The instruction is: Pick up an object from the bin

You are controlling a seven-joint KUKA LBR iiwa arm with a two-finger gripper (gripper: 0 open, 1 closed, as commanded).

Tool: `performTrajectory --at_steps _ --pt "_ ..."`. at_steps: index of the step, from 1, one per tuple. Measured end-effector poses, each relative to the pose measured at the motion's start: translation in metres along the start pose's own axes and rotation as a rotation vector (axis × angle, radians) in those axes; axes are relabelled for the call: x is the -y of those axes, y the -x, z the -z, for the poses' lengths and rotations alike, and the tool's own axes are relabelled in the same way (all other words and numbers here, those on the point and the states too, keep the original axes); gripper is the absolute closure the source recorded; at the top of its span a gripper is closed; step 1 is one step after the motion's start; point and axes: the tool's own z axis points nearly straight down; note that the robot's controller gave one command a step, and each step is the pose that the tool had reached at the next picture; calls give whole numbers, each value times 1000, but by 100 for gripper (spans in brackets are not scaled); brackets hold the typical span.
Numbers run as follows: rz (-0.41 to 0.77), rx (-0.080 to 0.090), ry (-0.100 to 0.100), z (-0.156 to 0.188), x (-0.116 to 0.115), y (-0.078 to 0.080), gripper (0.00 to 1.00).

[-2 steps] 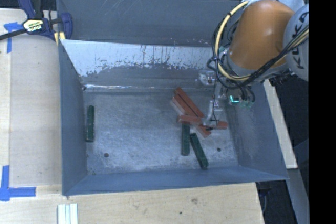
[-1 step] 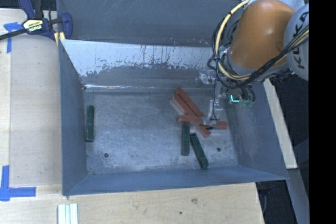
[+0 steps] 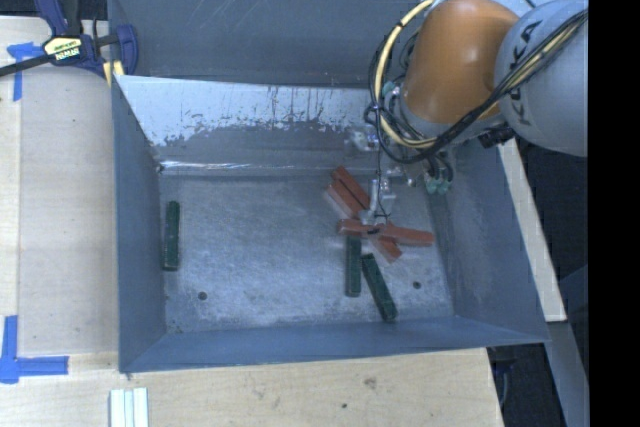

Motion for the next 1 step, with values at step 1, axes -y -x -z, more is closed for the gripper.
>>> performTrajectory --at_steps 1 --pt "181 -9 4 -77 -7 11 0"
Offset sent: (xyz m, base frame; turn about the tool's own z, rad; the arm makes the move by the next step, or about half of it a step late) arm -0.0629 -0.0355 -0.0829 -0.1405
